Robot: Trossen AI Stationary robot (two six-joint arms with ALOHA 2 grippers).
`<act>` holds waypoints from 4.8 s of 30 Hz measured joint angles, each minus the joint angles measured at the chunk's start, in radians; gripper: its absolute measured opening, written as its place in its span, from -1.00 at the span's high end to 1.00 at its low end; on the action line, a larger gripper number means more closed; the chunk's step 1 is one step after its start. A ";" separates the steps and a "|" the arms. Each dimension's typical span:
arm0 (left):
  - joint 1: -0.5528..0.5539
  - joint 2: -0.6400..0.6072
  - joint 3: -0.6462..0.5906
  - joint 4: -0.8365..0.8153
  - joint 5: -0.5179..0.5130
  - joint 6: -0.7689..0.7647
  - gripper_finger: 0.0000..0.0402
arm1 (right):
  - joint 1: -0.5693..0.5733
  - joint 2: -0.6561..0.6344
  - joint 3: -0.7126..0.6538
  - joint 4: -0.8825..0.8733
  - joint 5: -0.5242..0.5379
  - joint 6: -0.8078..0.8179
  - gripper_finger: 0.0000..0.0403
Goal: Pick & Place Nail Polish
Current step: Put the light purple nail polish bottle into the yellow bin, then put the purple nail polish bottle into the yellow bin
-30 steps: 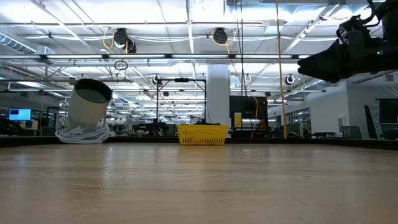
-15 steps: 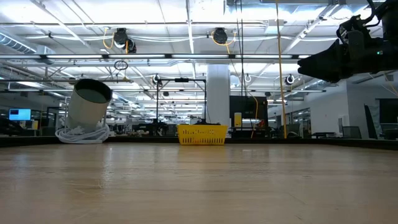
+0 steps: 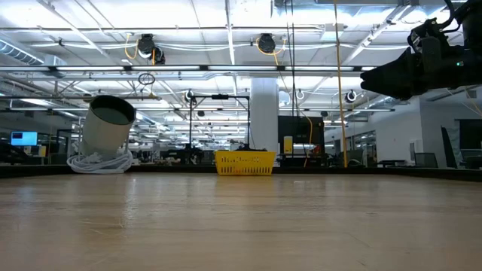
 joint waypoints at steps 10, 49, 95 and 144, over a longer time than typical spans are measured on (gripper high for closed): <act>0.000 0.000 0.000 -0.006 0.000 0.000 0.81 | 0.000 0.000 0.000 0.000 0.000 0.000 -0.33; 0.116 0.000 0.001 -0.303 -0.757 0.104 0.81 | 0.000 0.000 0.000 0.000 0.000 0.000 -0.33; 0.899 0.644 0.677 -1.176 -0.527 0.079 0.81 | 0.000 0.000 0.000 0.000 0.000 0.000 -0.33; -0.031 -0.074 0.055 -1.916 -0.469 -1.236 -0.28 | 0.000 0.000 0.000 0.000 0.000 0.000 -0.33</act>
